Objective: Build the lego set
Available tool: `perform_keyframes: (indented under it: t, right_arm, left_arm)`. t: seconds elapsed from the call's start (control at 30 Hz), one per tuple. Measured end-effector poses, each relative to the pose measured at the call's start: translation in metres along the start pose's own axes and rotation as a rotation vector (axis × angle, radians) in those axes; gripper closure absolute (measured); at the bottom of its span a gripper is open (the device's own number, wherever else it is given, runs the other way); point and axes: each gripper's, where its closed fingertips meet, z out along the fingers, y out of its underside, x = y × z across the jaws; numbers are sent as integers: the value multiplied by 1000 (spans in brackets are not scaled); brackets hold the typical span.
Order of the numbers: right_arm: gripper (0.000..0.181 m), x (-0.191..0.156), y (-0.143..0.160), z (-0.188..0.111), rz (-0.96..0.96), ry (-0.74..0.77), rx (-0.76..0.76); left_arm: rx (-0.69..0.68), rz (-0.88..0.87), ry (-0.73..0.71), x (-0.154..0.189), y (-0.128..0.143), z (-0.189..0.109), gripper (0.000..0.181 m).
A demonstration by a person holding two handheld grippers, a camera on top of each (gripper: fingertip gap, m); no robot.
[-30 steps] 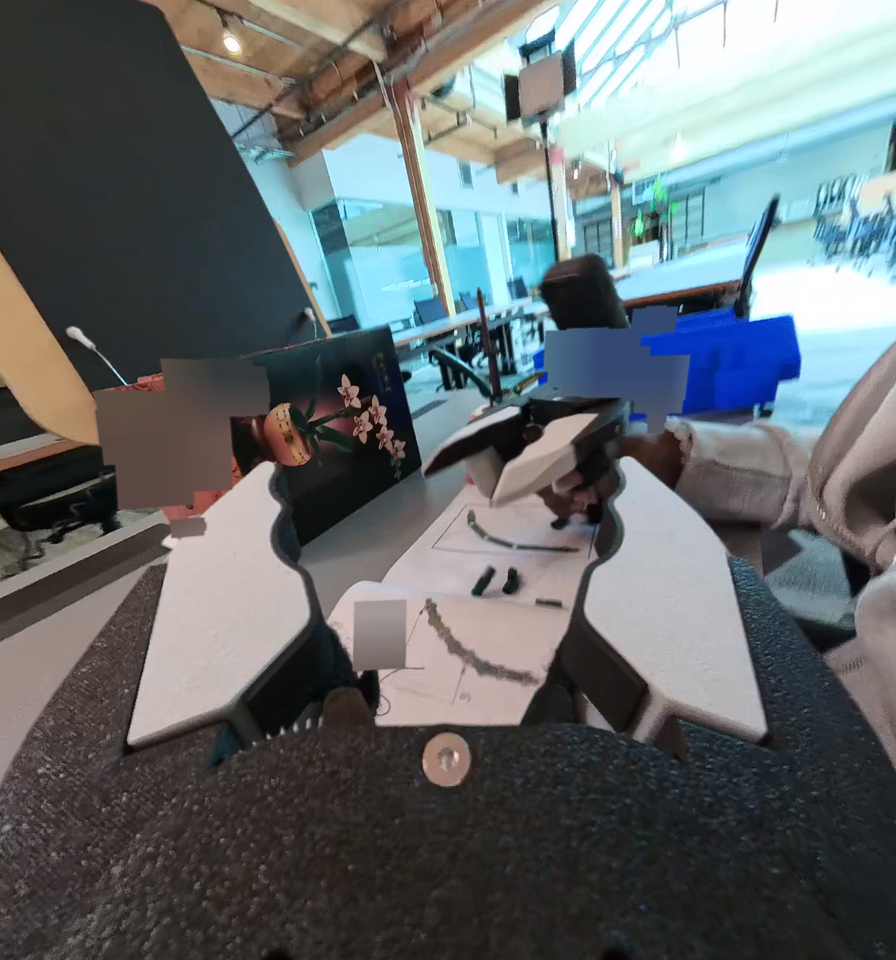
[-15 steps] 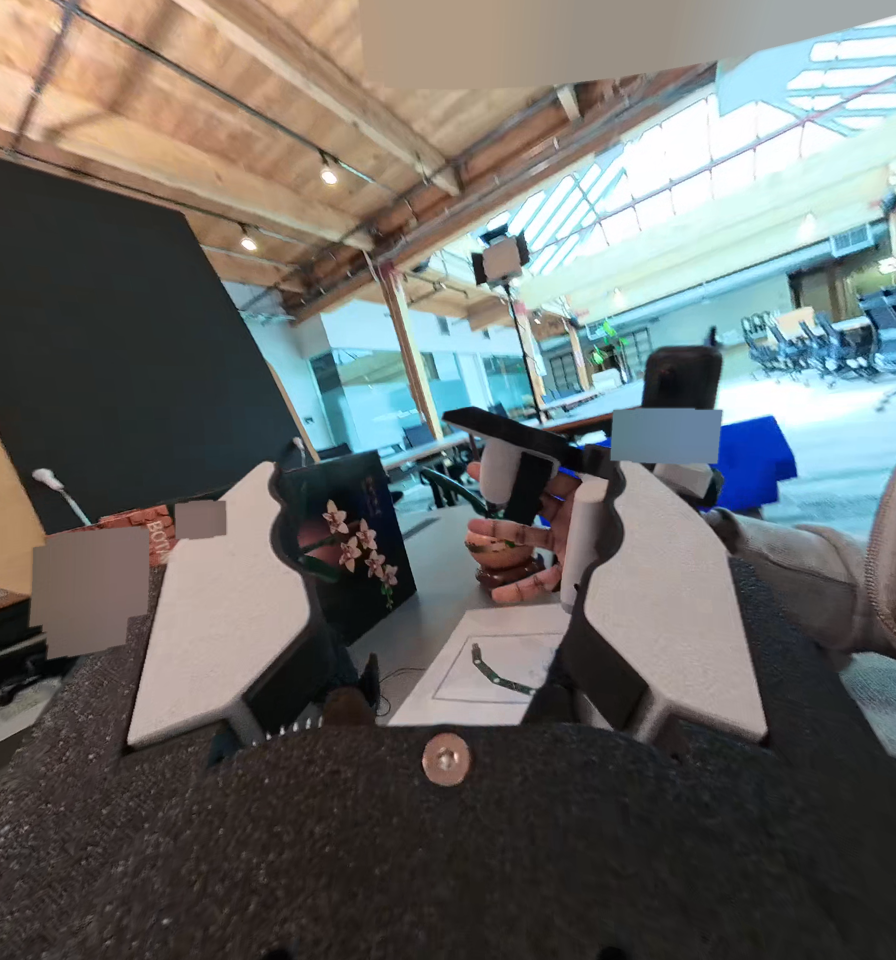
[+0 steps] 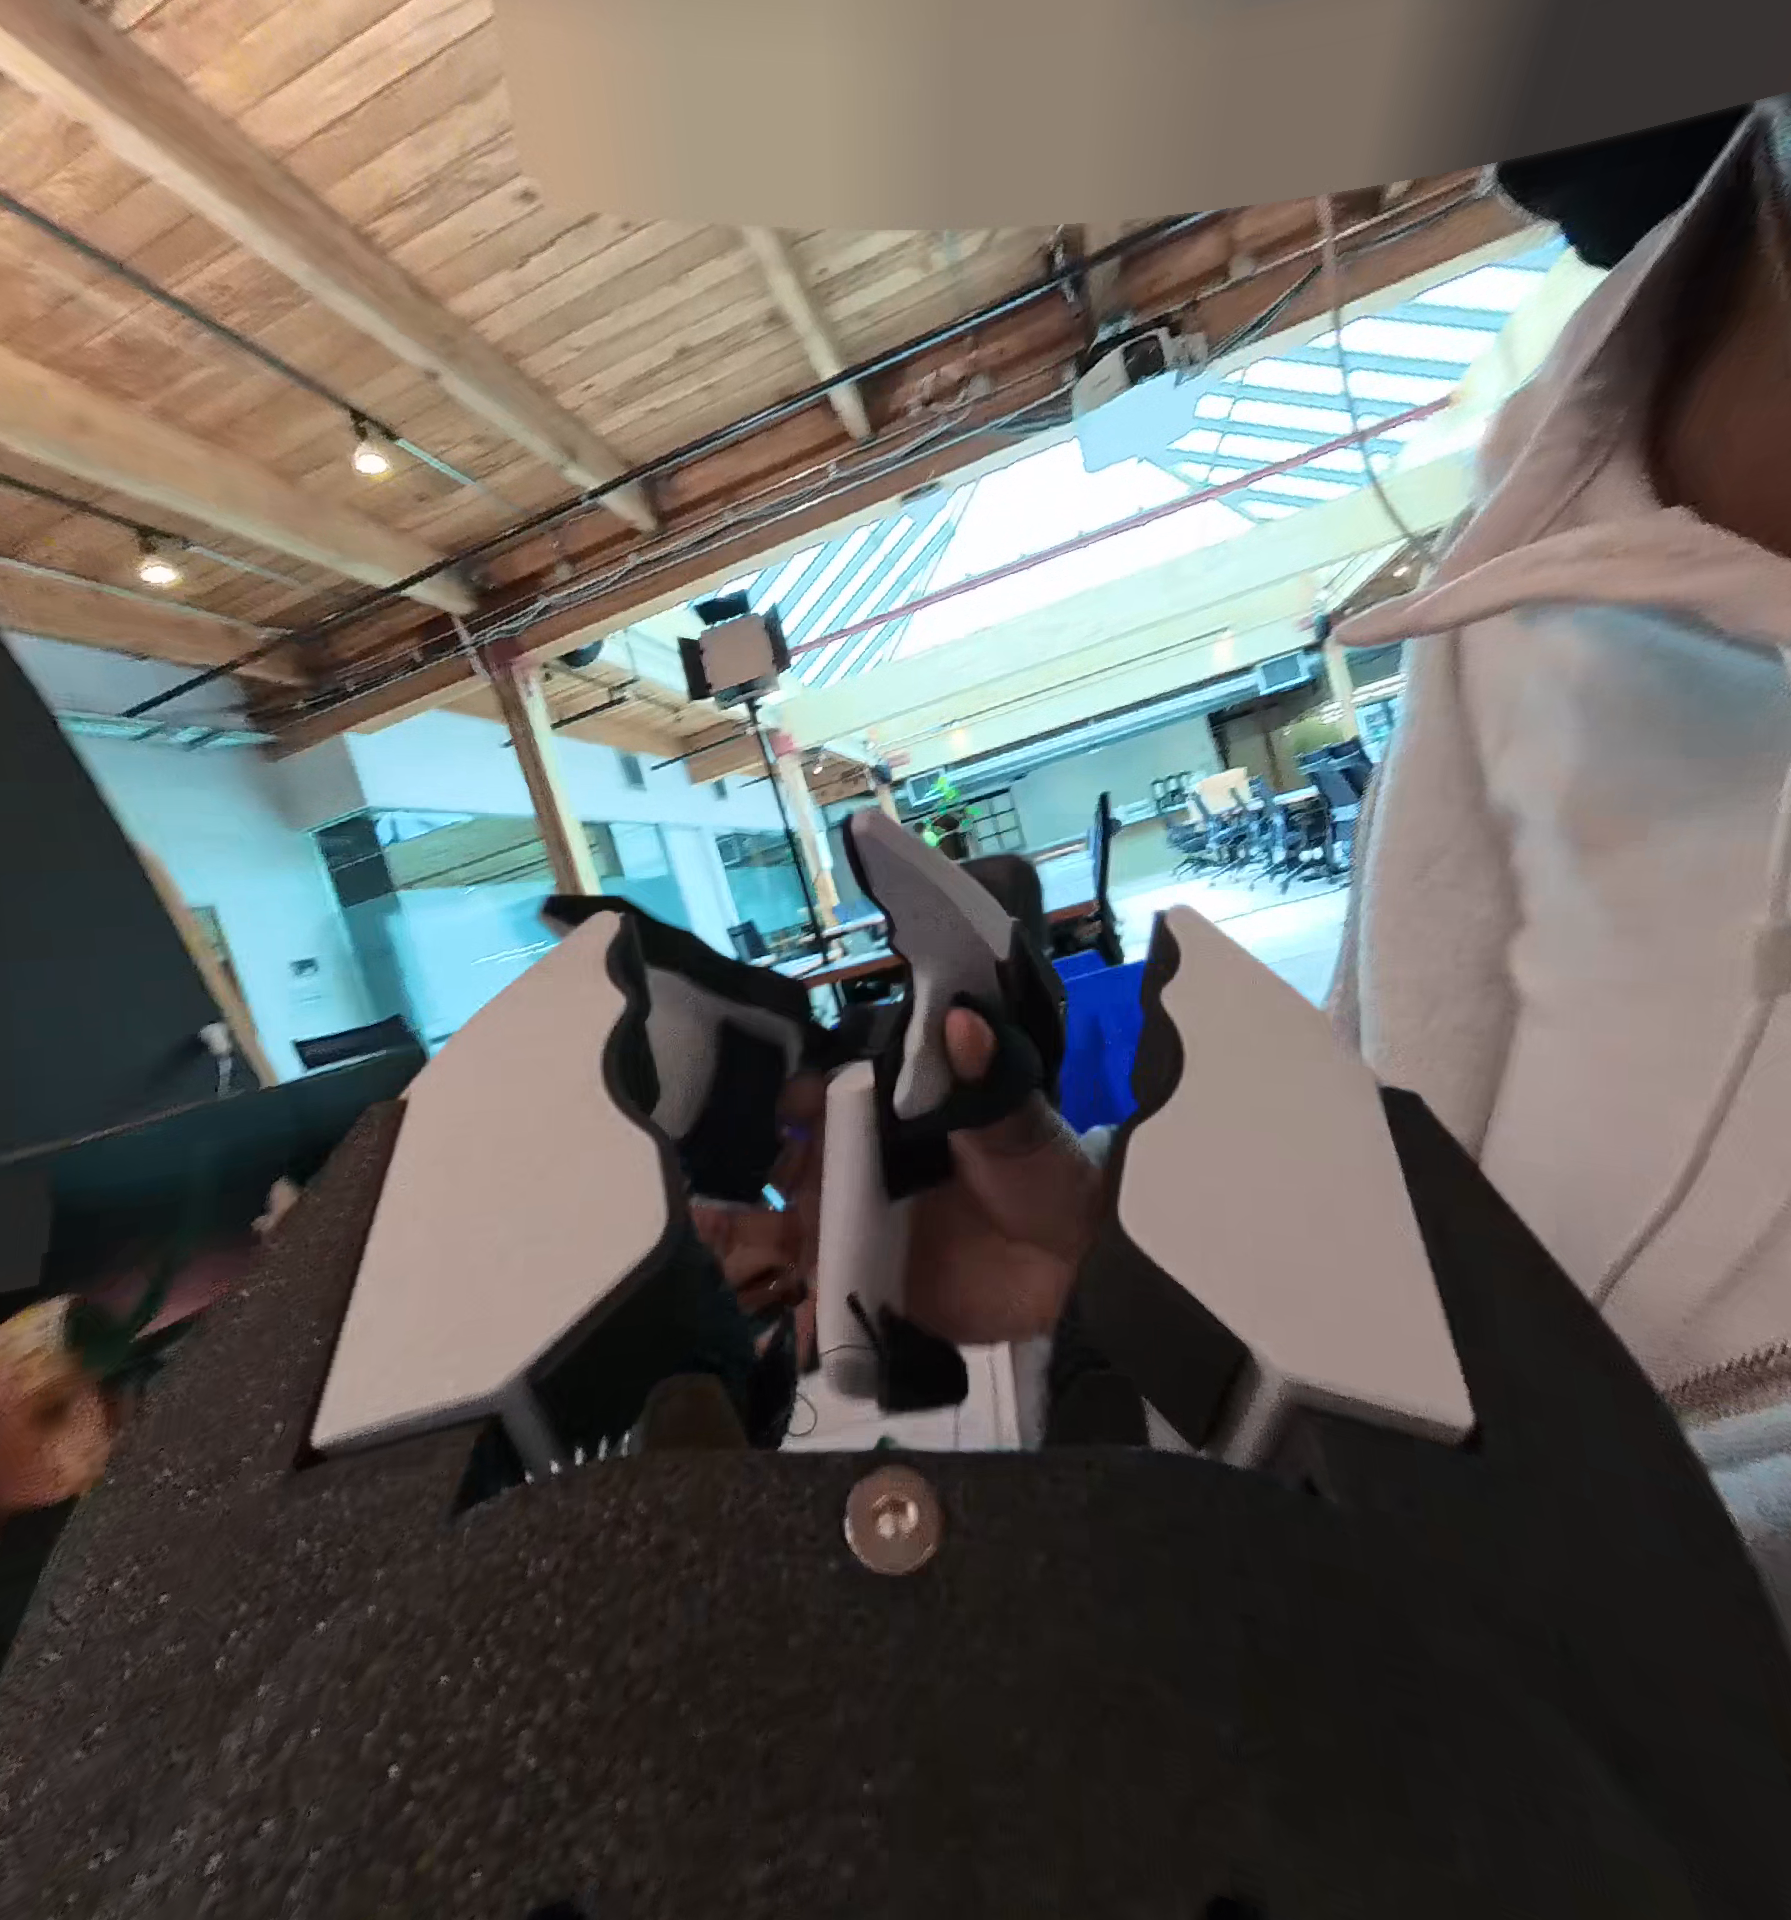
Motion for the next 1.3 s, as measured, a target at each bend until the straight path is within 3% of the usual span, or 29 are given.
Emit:
perform_keyframes:
  t: [0.17,0.33,0.47,0.57,0.73,0.87,0.93,1.0,1.07,1.17,1.3]
  right_arm:
    - [81,-28,0,10,253,-129,71]
    - [77,-34,-2,11,240,-123,94]
    - [79,-36,2,12,304,-143,83]
    - [79,-39,5,11,274,-146,71]
    - [84,-36,-1,9,248,-134,114]
    - [113,-18,-1,3,230,-16,114]
    - [143,-14,-2,-2,230,12,118]
    - [138,-13,-5,-3,198,5,150]
    - [120,-8,-7,-2,197,32,156]
    - [129,-5,-6,-5,144,55,103]
    - [119,-10,3,-2,163,56,70]
  left_arm:
    - [-20,-14,41,17,14,19,89]
    - [-95,89,41,26,28,33,86]
    - [-38,-3,99,40,22,41,95]
    - [-127,79,91,43,40,45,86]
    - [-102,47,81,41,34,48,85]
    - [-116,28,54,43,42,56,82]
    - [-108,-14,48,43,44,58,81]
    - [-83,-19,18,39,41,56,83]
    - [-16,18,-56,27,28,50,88]
    - [113,33,-176,4,2,36,87]
    - [63,15,-112,11,16,44,85]
